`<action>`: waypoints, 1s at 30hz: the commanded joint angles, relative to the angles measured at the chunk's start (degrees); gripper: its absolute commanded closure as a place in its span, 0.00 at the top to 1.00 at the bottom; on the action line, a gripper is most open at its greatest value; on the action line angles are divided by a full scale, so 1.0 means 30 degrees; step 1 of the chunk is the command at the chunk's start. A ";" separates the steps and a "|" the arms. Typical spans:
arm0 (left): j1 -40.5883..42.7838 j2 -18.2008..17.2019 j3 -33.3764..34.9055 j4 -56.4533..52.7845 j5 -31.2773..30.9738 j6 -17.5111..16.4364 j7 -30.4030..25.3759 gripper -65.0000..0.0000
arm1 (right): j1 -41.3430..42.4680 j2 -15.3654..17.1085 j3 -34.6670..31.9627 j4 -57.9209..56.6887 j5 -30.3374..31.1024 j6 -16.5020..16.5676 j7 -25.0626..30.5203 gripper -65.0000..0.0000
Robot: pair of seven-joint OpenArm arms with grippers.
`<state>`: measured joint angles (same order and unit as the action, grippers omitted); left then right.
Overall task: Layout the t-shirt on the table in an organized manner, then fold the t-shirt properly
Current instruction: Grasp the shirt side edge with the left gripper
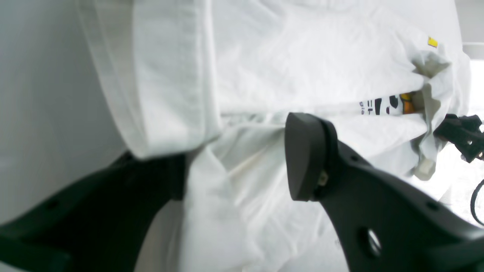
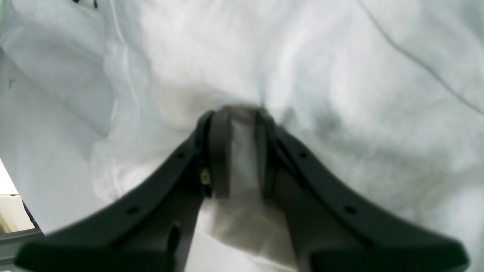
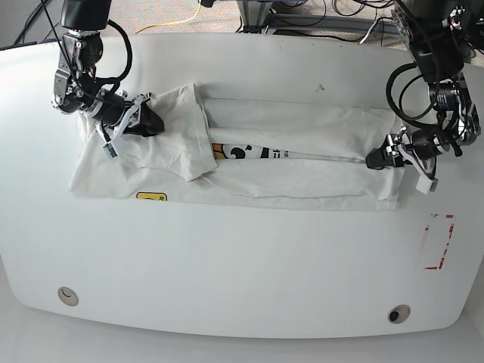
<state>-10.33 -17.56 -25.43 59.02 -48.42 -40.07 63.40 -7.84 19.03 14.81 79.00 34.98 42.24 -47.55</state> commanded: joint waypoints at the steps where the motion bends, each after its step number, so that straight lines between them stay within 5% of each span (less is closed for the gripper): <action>1: -0.0206 0.0096 -0.0007 -0.0027 -0.0020 0.0025 -0.0048 0.54 | -0.0333 0.0090 -0.0145 -0.0356 -0.2474 -0.0746 -0.2363 0.20; 11: -0.0206 0.0623 0.0286 0.0061 0.0009 0.0025 -0.0546 0.50 | -0.0275 0.0090 -0.0145 -0.0356 -0.2474 -0.0746 -0.2363 0.20; 18: -0.0206 0.0653 0.0316 0.0032 -0.0020 0.0025 -0.1103 0.07 | -0.0245 0.0119 -0.0145 -0.0385 -0.2474 -0.0746 -0.2363 0.20; 20: -0.0206 0.0653 0.0316 0.0061 0.0009 0.0025 -0.1191 0.02 | -0.0245 0.0119 -0.0145 -0.0385 -0.2474 -0.0746 -0.2363 0.20; 30: -0.0059 0.0330 0.0316 0.1995 0.0009 0.0025 -0.1132 0.00 | -0.0275 0.0119 -0.0145 -0.0415 -0.2474 -0.0746 -0.2363 0.20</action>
<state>-9.39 -14.81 -24.29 59.94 -47.09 -39.83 60.84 -7.66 19.03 14.79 79.00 34.81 42.26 -47.57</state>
